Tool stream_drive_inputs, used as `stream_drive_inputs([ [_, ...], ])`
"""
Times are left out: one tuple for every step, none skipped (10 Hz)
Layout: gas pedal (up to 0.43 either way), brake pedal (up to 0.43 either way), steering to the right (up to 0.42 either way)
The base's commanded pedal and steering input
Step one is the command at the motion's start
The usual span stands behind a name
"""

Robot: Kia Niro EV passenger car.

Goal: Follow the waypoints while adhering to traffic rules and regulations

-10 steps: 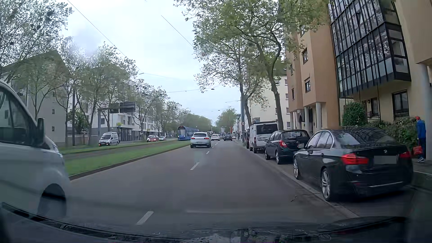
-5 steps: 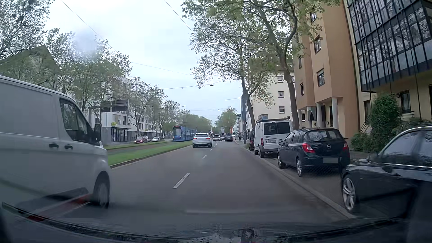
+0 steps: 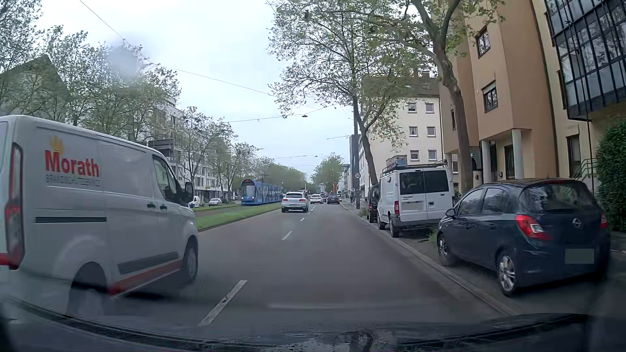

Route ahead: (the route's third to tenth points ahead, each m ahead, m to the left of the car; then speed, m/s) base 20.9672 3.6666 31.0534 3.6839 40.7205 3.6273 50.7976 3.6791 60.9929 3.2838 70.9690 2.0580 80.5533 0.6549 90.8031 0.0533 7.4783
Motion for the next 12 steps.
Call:
stream_drive_inputs([
  [0.087,0.000,0.000],
  [0.087,0.000,0.000],
  [0.087,0.000,0.000],
  [0.087,0.000,0.000],
  [0.087,0.000,0.000],
  [0.087,0.000,-0.001],
  [0.087,0.000,-0.001],
  [0.098,0.000,-0.001],
  [0.098,0.000,-0.001],
  [0.098,0.000,-0.001],
  [0.098,0.000,-0.001],
  [0.098,0.000,-0.001],
])
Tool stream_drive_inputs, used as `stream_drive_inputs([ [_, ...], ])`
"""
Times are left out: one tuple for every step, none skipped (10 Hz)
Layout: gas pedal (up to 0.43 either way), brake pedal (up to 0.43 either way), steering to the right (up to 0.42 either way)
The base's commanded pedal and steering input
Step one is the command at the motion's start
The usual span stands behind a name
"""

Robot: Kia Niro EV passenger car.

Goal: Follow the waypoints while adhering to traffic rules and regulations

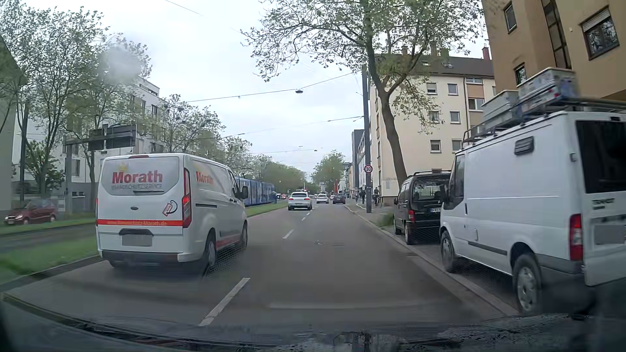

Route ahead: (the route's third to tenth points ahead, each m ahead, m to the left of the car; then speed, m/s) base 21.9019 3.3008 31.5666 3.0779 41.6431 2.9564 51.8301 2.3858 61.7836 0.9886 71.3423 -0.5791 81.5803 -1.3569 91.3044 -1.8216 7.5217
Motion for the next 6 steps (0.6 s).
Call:
stream_drive_inputs([
  [0.098,0.000,-0.001],
  [0.098,0.000,-0.001],
  [0.098,0.000,-0.001],
  [0.098,0.000,-0.001],
  [0.098,0.000,-0.001],
  [0.098,0.000,-0.001],
])
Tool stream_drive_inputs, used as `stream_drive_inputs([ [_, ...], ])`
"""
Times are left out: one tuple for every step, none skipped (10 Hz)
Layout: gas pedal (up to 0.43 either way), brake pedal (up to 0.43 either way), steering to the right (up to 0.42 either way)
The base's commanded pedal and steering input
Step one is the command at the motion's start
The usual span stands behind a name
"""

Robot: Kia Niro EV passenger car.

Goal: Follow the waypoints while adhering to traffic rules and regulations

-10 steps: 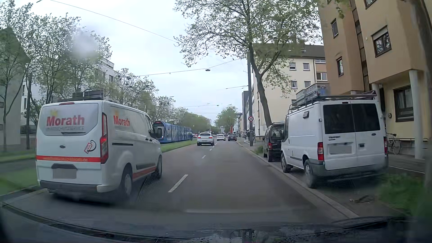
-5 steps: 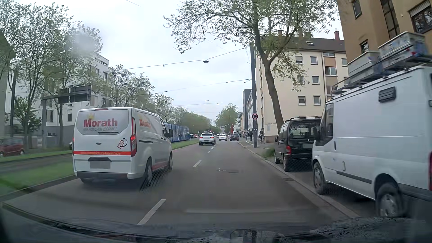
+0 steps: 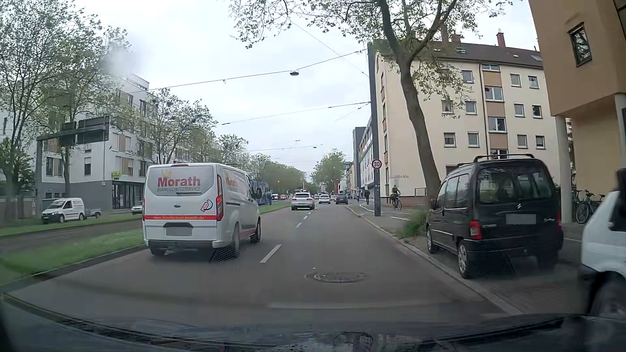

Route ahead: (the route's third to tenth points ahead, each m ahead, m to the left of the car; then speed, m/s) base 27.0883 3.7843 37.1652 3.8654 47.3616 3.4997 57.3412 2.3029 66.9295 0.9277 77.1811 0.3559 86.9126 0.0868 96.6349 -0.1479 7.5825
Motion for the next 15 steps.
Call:
stream_drive_inputs([
  [0.098,0.000,-0.001],
  [0.098,0.000,-0.001],
  [0.098,0.000,-0.001],
  [0.098,0.000,-0.001],
  [0.098,0.000,-0.001],
  [0.098,0.000,-0.001],
  [0.098,0.000,-0.001],
  [0.098,0.000,-0.001],
  [0.098,0.000,0.000],
  [0.098,0.000,0.000],
  [0.098,0.000,0.000],
  [0.098,0.000,0.000],
  [0.098,0.000,0.000],
  [0.098,0.000,0.000],
  [0.098,0.000,0.000],
])
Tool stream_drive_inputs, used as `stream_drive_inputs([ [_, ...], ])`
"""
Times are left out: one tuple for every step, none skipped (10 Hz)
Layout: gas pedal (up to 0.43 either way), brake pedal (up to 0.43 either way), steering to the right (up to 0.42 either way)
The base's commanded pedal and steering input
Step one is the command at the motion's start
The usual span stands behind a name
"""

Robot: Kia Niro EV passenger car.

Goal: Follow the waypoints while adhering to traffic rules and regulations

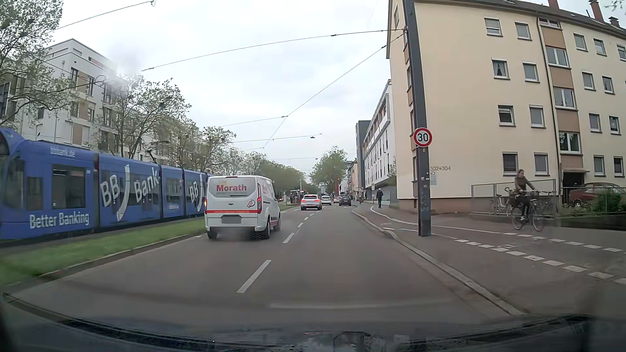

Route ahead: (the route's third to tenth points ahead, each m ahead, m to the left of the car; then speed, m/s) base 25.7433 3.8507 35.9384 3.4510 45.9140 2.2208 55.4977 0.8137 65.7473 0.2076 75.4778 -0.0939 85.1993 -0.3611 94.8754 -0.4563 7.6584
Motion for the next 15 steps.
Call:
stream_drive_inputs([
  [0.098,0.000,0.000],
  [0.098,0.000,0.000],
  [0.098,0.000,0.000],
  [0.098,0.000,0.000],
  [0.098,0.000,0.002],
  [0.098,0.000,0.002],
  [0.098,0.000,0.002],
  [0.098,0.000,0.002],
  [0.098,0.000,0.002],
  [0.098,0.000,0.002],
  [0.098,0.000,0.002],
  [0.098,0.000,0.002],
  [0.098,0.000,0.002],
  [0.098,0.000,0.002],
  [0.098,0.000,0.002],
])
